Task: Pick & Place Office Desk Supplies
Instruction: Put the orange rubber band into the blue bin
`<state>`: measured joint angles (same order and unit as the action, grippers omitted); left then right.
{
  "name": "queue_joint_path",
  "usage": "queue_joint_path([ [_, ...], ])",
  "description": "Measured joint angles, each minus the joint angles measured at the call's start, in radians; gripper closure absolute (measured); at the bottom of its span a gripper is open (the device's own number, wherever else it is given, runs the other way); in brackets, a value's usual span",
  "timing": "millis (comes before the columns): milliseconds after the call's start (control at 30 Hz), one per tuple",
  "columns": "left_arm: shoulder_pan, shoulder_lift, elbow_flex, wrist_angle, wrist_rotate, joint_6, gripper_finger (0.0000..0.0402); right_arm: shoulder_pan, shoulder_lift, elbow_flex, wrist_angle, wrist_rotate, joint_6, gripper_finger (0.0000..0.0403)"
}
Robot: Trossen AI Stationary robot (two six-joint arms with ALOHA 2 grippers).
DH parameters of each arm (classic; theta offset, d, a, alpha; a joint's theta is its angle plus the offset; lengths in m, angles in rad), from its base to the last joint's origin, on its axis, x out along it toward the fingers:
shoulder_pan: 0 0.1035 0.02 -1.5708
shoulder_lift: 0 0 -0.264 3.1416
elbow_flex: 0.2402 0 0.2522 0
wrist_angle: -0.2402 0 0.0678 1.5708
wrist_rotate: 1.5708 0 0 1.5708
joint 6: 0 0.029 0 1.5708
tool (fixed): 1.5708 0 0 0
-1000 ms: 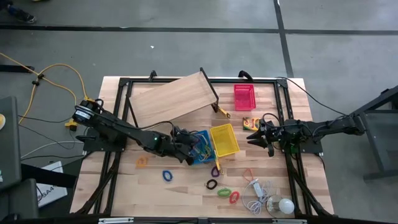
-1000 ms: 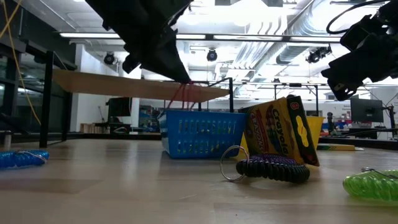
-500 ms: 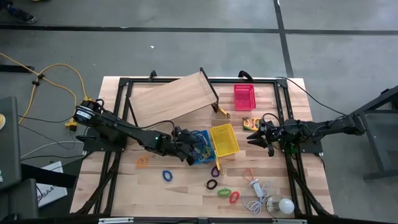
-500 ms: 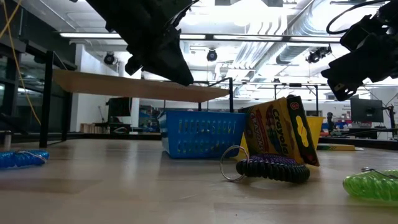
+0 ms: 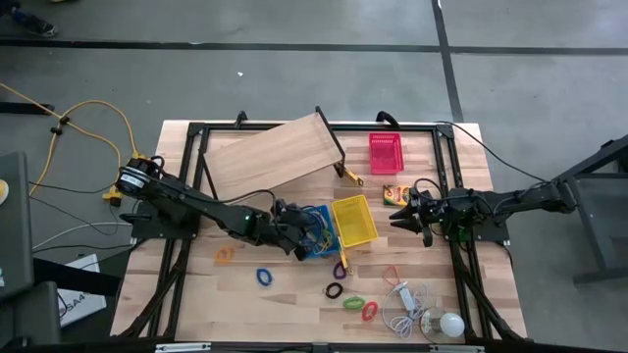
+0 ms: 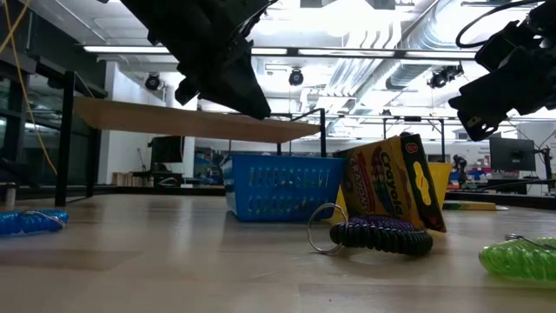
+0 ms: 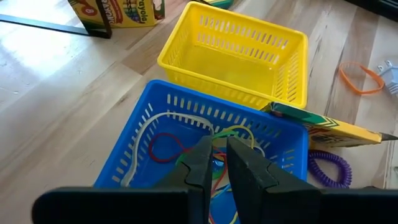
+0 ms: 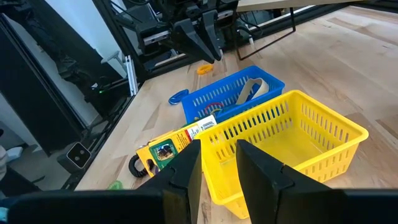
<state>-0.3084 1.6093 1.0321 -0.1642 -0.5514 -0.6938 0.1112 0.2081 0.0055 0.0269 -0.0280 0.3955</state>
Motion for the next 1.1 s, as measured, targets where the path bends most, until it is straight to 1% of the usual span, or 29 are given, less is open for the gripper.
queue_joint_path([
  [233,-0.022,0.000,0.000,0.018,0.001,0.074,0.0357,0.000,0.000,0.000,0.000,0.000,0.000,0.0314],
  [533,-0.107,0.000,0.000,0.020,0.001,0.144,0.0357,0.000,0.000,0.000,0.000,0.000,0.000,0.0314],
  [800,-0.176,0.000,0.001,0.019,0.000,0.145,0.0357,0.000,0.000,0.000,-0.001,0.000,0.000,0.0314],
  [1100,-0.188,0.000,0.002,0.016,-0.001,0.145,0.0357,0.000,0.000,0.000,0.000,0.000,0.000,0.0314],
])
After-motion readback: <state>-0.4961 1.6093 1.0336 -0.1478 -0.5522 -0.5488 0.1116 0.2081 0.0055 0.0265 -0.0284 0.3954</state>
